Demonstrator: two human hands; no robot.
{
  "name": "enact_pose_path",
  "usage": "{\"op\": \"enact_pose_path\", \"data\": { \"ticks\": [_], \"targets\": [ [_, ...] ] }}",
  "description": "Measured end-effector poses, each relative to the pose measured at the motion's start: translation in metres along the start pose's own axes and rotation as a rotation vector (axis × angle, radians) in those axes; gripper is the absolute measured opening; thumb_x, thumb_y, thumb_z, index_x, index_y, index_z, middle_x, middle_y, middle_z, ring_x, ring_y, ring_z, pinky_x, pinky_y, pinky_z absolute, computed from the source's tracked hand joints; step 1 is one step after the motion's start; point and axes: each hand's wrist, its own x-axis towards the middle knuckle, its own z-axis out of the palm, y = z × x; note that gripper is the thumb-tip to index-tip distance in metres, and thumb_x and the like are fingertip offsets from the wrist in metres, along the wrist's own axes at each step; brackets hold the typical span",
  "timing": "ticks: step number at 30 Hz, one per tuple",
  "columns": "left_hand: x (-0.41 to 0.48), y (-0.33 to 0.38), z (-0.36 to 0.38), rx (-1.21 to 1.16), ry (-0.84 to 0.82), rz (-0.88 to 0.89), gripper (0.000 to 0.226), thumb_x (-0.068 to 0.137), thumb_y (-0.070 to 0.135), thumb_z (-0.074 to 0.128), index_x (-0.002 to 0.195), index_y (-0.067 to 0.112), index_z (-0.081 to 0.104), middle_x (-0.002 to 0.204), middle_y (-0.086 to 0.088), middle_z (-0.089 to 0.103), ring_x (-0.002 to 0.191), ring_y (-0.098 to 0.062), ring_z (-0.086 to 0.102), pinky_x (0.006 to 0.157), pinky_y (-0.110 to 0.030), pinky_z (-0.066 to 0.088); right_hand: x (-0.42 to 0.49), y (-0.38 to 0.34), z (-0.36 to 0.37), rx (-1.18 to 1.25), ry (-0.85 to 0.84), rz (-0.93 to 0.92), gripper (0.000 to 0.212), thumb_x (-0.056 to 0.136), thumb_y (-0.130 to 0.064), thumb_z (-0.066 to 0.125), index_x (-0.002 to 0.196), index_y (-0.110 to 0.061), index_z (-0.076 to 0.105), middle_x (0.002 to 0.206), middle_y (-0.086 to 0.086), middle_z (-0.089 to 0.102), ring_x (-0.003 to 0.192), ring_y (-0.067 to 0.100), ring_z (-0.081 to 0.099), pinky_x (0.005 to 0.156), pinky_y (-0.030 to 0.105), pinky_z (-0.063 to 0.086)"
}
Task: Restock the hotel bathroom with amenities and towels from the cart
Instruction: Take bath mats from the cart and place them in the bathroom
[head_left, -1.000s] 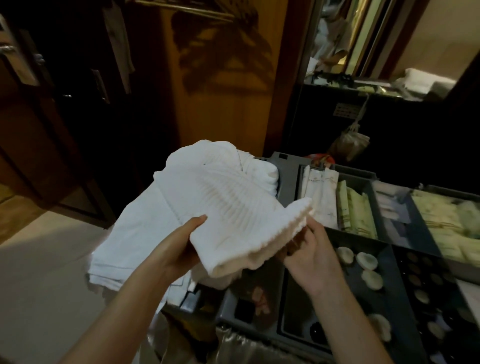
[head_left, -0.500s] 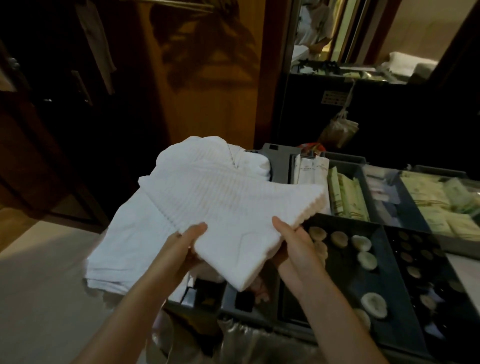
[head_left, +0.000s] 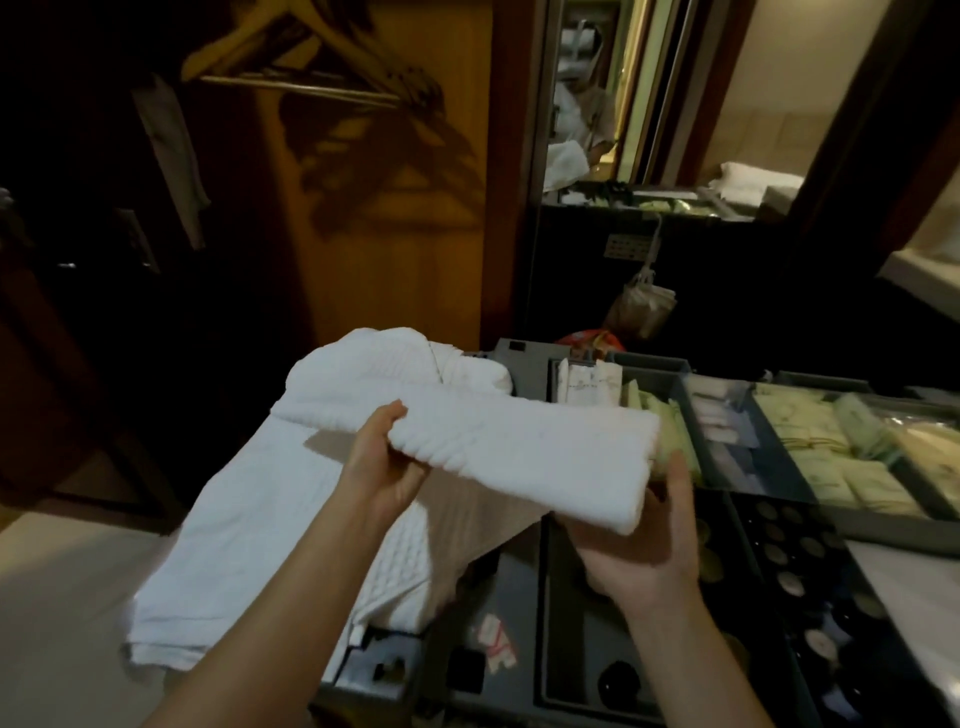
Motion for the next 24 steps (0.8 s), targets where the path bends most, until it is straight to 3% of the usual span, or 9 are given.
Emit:
{"op": "enact_pose_path", "data": {
  "ticks": [3, 6, 8, 10, 11, 12, 14, 19, 24],
  "targets": [
    [-0.002, -0.005, 0.025, -0.023, -0.019, -0.001, 0.031, 0.097, 0.019, 0.035, 0.112, -0.002, 0.053, 0.098, -0.017, 0.066, 0.085, -0.023, 0.067, 0.069, -0.033, 0.058, -0.010, 0.007, 0.002, 0.001, -0.071, -0.111, 0.055, 0.091, -0.060, 0.031, 0.133, -0.031, 0.051, 0.131, 0.005, 0.059, 0.123, 0.029, 0.053, 0.107, 0.049, 0.033],
    [-0.007, -0.013, 0.041, -0.051, -0.023, 0.052, 0.028, 0.096, 0.015, 0.040, 0.122, 0.007, 0.046, 0.113, -0.015, 0.061, 0.102, -0.027, 0.060, 0.081, -0.037, 0.053, -0.014, 0.015, 0.014, 0.085, -0.157, -0.114, 0.059, 0.077, -0.062, 0.054, 0.131, -0.036, 0.051, 0.128, -0.005, 0.061, 0.124, 0.027, 0.051, 0.109, 0.046, 0.025],
    [-0.011, -0.014, 0.046, -0.067, -0.030, 0.099, 0.030, 0.096, 0.015, 0.040, 0.124, 0.009, 0.045, 0.116, -0.014, 0.061, 0.108, -0.029, 0.059, 0.088, -0.038, 0.049, 0.000, 0.014, 0.011, 0.249, -0.109, 0.069, 0.042, 0.086, -0.047, 0.061, 0.123, -0.029, 0.054, 0.114, -0.034, 0.061, 0.134, 0.019, 0.039, 0.116, 0.037, 0.006],
    [-0.013, -0.012, 0.048, -0.096, -0.050, 0.143, 0.038, 0.096, 0.016, 0.041, 0.133, 0.010, 0.042, 0.127, -0.015, 0.058, 0.115, -0.030, 0.057, 0.091, -0.039, 0.049, 0.003, 0.022, 0.006, -0.261, -0.045, -0.101, 0.032, 0.099, -0.032, 0.040, 0.120, -0.013, 0.056, 0.112, -0.044, 0.050, 0.134, -0.014, 0.017, 0.113, 0.022, -0.004],
    [-0.014, -0.011, 0.050, -0.113, -0.057, 0.162, 0.041, 0.096, 0.016, 0.042, 0.136, 0.010, 0.039, 0.130, -0.015, 0.056, 0.116, -0.030, 0.056, 0.091, -0.039, 0.049, 0.006, 0.022, 0.011, -0.172, 0.003, -0.034, 0.043, 0.094, -0.039, 0.046, 0.126, -0.010, 0.052, 0.121, -0.030, 0.054, 0.130, -0.018, 0.020, 0.114, 0.030, 0.004],
    [-0.017, -0.009, 0.052, -0.122, -0.059, 0.183, 0.043, 0.096, 0.016, 0.042, 0.138, 0.011, 0.038, 0.131, -0.015, 0.055, 0.116, -0.030, 0.056, 0.090, -0.039, 0.050, 0.006, 0.021, 0.024, 0.051, -0.012, -0.004, 0.059, 0.083, -0.048, 0.057, 0.131, -0.015, 0.047, 0.129, -0.013, 0.055, 0.128, -0.007, 0.033, 0.113, 0.036, 0.015],
    [-0.023, -0.007, 0.054, -0.106, -0.077, 0.234, 0.044, 0.095, 0.016, 0.044, 0.138, 0.013, 0.037, 0.130, -0.014, 0.056, 0.114, -0.029, 0.058, 0.088, -0.039, 0.052, 0.007, 0.021, 0.044, -0.156, -0.077, -0.068, 0.074, 0.069, -0.050, 0.066, 0.135, -0.025, 0.043, 0.131, 0.003, 0.057, 0.121, 0.018, 0.052, 0.108, 0.041, 0.033],
    [-0.043, 0.002, 0.054, -0.059, -0.105, 0.335, 0.042, 0.095, 0.017, 0.044, 0.137, 0.013, 0.039, 0.130, -0.013, 0.056, 0.116, -0.027, 0.057, 0.089, -0.038, 0.053, 0.021, 0.013, 0.063, -0.182, -0.033, -0.067, 0.045, 0.092, -0.036, 0.049, 0.135, -0.022, 0.044, 0.124, 0.011, 0.059, 0.112, 0.028, 0.058, 0.096, 0.043, 0.046],
    [-0.068, 0.024, 0.034, -0.074, -0.104, 0.439, 0.052, 0.090, 0.044, 0.041, 0.134, 0.015, 0.044, 0.130, -0.014, 0.058, 0.118, -0.030, 0.057, 0.101, -0.049, 0.043, 0.024, 0.004, 0.066, -0.202, -0.224, -0.003, 0.049, 0.086, -0.037, 0.051, 0.134, -0.028, 0.045, 0.128, 0.008, 0.060, 0.114, 0.027, 0.060, 0.097, 0.044, 0.048]
  ]
}}
